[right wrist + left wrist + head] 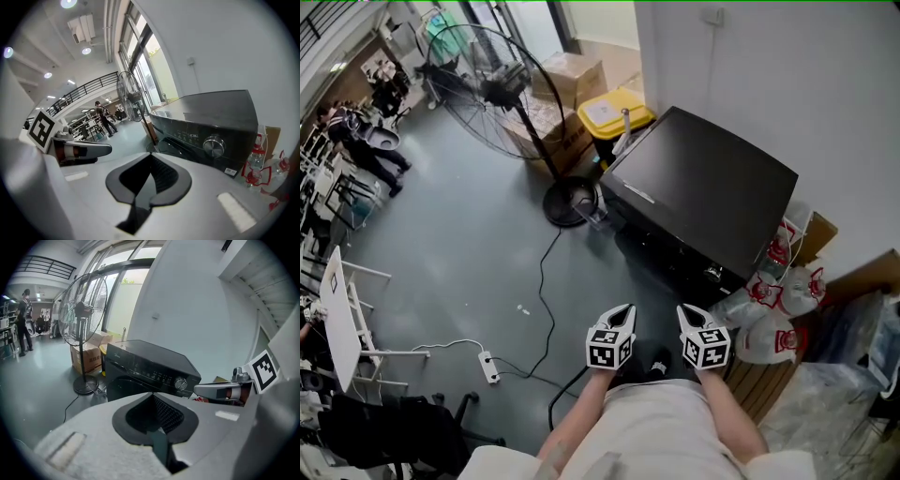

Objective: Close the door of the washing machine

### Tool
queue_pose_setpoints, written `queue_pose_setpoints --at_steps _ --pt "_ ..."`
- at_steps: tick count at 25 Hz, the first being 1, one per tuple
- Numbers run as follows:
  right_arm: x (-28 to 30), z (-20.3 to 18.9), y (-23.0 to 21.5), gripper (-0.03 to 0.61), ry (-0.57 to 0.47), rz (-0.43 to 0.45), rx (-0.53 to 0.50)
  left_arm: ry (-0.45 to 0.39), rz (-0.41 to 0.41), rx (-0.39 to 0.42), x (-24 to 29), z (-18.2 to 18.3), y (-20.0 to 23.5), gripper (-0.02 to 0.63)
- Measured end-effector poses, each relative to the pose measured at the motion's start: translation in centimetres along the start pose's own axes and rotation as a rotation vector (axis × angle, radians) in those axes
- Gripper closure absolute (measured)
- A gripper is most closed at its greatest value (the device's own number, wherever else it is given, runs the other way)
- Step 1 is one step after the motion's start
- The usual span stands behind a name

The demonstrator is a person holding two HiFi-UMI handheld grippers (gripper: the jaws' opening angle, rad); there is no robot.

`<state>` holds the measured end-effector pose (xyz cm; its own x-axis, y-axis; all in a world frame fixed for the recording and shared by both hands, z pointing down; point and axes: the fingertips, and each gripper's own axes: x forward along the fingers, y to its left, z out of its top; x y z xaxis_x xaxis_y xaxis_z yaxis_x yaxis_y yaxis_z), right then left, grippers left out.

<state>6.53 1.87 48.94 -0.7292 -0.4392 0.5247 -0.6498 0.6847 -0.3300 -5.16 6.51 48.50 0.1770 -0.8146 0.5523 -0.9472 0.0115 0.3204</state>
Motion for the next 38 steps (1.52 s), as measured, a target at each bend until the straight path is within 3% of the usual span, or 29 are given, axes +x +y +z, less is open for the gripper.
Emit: queue_pose_setpoints --at_steps 38 --pt "-0.4 -2.0 -1.5 0.577 0.064 -0.024 -0.017 0.001 0.006 -0.078 -0.8 -2.4 0.2 0.608"
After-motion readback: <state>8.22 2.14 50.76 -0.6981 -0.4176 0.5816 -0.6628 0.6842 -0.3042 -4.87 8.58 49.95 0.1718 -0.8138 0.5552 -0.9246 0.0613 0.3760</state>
